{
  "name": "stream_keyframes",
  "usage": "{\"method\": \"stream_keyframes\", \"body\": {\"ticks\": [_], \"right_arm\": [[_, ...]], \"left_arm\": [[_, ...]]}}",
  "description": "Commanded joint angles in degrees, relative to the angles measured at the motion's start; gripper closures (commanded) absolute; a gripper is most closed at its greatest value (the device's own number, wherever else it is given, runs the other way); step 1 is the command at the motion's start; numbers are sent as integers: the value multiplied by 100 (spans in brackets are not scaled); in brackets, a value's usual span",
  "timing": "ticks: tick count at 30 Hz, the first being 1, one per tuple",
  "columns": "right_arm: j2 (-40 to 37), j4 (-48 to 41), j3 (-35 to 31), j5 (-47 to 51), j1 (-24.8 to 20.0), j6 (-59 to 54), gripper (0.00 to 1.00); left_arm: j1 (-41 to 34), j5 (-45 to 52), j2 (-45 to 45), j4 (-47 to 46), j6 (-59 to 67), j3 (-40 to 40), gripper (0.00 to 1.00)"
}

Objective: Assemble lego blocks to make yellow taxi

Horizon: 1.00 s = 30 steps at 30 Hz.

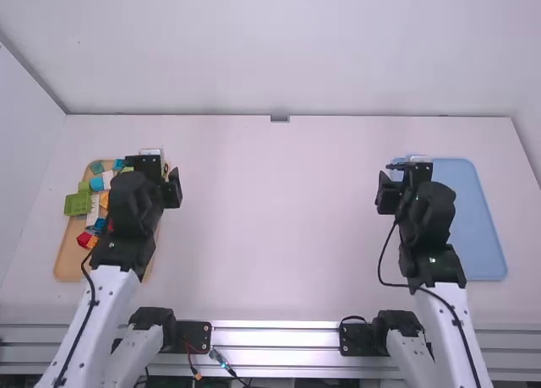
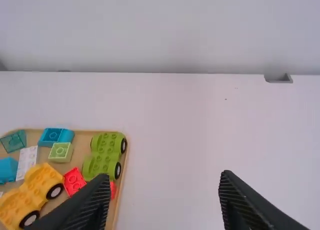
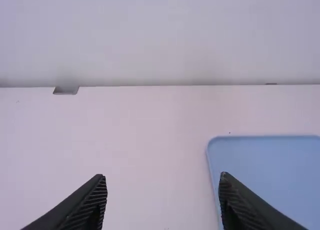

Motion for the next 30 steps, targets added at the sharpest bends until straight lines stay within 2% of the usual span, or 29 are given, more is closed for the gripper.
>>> {"method": "stream_keyframes", "body": {"ticks": [1, 8, 10, 12, 14, 16, 17, 19, 21, 25, 30], "right_arm": [[358, -25, 463, 3, 53, 53, 36], [1429, -42, 1316, 30, 151, 34, 23], [1597, -36, 1449, 31, 158, 31, 21], [1970, 1, 1735, 8, 162, 39, 17], [2130, 17, 1853, -4, 168, 42, 15], [2423, -24, 2086, -3, 180, 38, 11], [2423, -24, 2086, -3, 180, 38, 11], [2705, -87, 2309, 1, 270, 32, 8], [2804, -94, 2388, -3, 319, 31, 7], [3083, -54, 2609, 24, 450, 7, 3], [3235, 8, 2730, 37, 578, 5, 1]], "left_arm": [[130, -188, 393, -160, -408, 499, 36], [967, -236, 1849, -1252, -1405, 1975, 23], [1169, -61, 2151, -1443, -1406, 2252, 21], [1610, 313, 2921, -1864, -1484, 2933, 17], [1807, 350, 3295, -2113, -1461, 3282, 15], [2162, 339, 4017, -2696, -1269, 4006, 11], [2162, 339, 4017, -2696, -1269, 4006, 11], [2526, 330, 4852, -3450, -683, 4877, 8], [2649, 329, 5147, -3737, -348, 5182, 6], [3113, 316, 6117, -4740, 1346, 6124, 3], [3411, -394, 6586, -4589, 2290, 6262, 1]]}}
